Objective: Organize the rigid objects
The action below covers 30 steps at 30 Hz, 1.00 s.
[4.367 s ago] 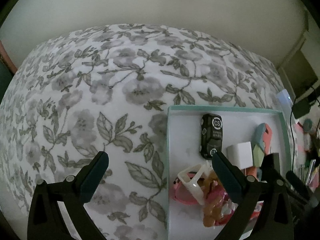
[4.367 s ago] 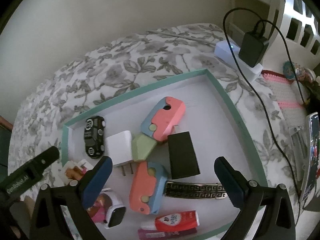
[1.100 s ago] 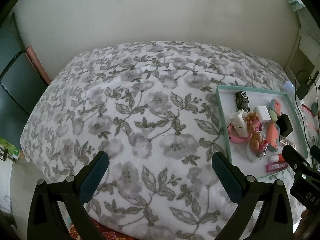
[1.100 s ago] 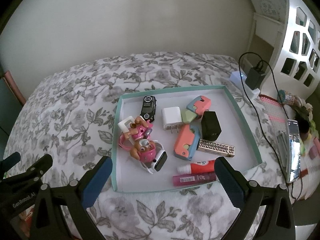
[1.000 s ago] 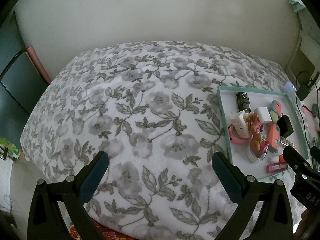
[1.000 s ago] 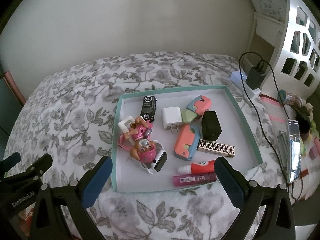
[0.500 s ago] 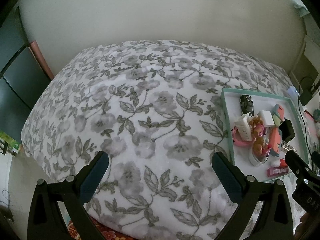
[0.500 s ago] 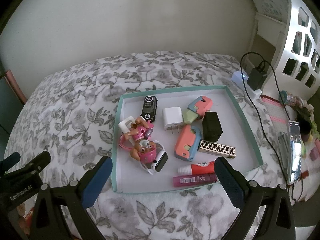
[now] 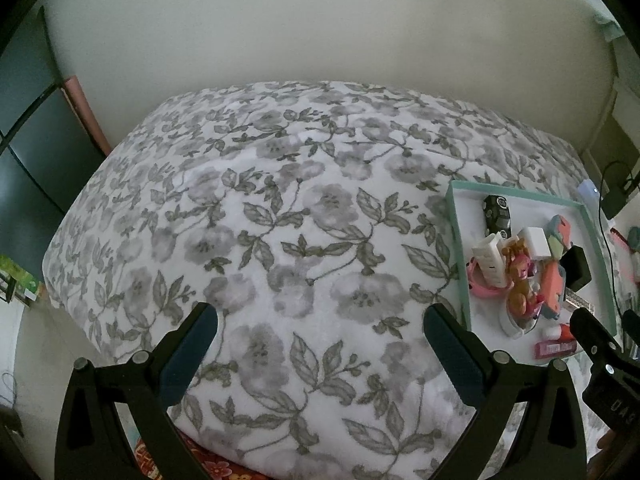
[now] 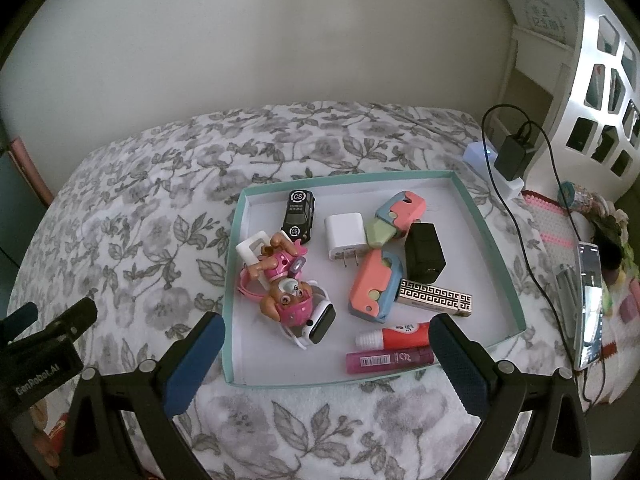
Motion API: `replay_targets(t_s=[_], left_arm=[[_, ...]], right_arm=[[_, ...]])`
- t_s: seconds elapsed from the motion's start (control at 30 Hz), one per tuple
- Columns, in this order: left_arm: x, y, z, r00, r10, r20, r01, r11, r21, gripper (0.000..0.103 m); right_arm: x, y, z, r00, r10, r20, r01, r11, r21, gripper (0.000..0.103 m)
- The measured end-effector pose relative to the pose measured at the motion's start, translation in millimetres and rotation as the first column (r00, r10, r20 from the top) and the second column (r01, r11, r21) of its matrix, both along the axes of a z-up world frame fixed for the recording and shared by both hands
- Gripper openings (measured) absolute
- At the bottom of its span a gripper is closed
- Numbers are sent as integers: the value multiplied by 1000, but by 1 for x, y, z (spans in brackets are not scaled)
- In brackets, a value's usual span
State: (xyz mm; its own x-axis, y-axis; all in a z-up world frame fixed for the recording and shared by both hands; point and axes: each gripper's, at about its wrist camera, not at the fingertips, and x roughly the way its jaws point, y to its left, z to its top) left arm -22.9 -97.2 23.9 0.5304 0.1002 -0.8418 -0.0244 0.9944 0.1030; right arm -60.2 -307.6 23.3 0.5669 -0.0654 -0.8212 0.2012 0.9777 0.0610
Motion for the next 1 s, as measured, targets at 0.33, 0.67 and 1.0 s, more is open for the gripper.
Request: replay_targets(t_s=[0.33,0.67,1.0], left_arm=[[0,0,0,1000,4,1,-4,1000,1,103],[0,0,0,1000,3,1,-3,1000,2,103],[0,3,1,1000,9,5,-9,1000,3,103]], right_arm=[[0,0,0,1000,4,-1,-4,1000,0,103],[1,0,0,1000,4,-1,-4,1000,-1,103],[1,0,0,1000,5,-2,-5,1000,-1,103]])
